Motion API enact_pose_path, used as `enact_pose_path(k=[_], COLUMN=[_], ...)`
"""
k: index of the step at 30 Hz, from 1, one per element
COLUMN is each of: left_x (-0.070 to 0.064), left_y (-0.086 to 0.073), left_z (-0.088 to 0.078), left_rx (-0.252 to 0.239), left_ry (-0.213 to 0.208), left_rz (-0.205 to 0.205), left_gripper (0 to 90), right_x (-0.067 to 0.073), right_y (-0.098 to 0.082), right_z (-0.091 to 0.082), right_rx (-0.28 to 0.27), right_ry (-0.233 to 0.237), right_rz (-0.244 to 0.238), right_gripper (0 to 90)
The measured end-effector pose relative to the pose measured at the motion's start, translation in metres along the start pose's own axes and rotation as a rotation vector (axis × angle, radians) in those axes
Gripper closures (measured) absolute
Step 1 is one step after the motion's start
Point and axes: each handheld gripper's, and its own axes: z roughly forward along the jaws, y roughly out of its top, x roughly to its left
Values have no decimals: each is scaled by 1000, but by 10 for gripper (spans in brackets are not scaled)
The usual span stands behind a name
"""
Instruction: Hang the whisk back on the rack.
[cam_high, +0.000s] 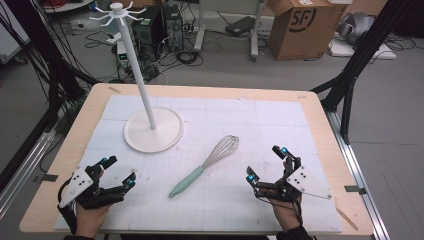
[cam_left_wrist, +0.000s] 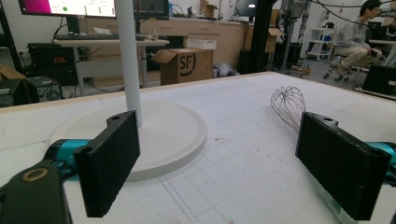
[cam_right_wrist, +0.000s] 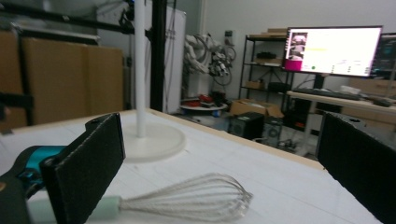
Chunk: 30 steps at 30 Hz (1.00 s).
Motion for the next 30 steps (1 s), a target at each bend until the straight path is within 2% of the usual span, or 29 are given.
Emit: enact_pose_path(k=[7,9,12,14,16,19,21,25,30], left_x=[1,-1,-2,-2,-3,-3,-2,-2,-3], left_y=[-1,-1,-1,-1,-1,-1,-1,-1,-1], left_z=[4,5,7,8,9,10,10,10,11], left_rx=[3,2,1,5,4,4,3,2,3], left_ry=[-13,-23,-30,-32,-36,-40,-39,-40,-46], left_rz=[-5,-5,-5,-2,-3,-5,-7,-10,-11], left_gripper=[142,142,142,142,142,142,142,142,142], right_x=[-2,-5,-7,-8,-9,-8,-8,-9,-5], right_y=[10,12,14,15,16,18,21,28,37], right_z=[9,15,22,26,32,38,48,60,75], right_rx=[5,36,82,109,146,177,214,227,261], right_ry=[33,65,103,124,181,203,238,280,319], right_rz=[18,37,37,25,19,13,-4,-21,-71], right_gripper=[6,6,6,26,71,71,71,71,71])
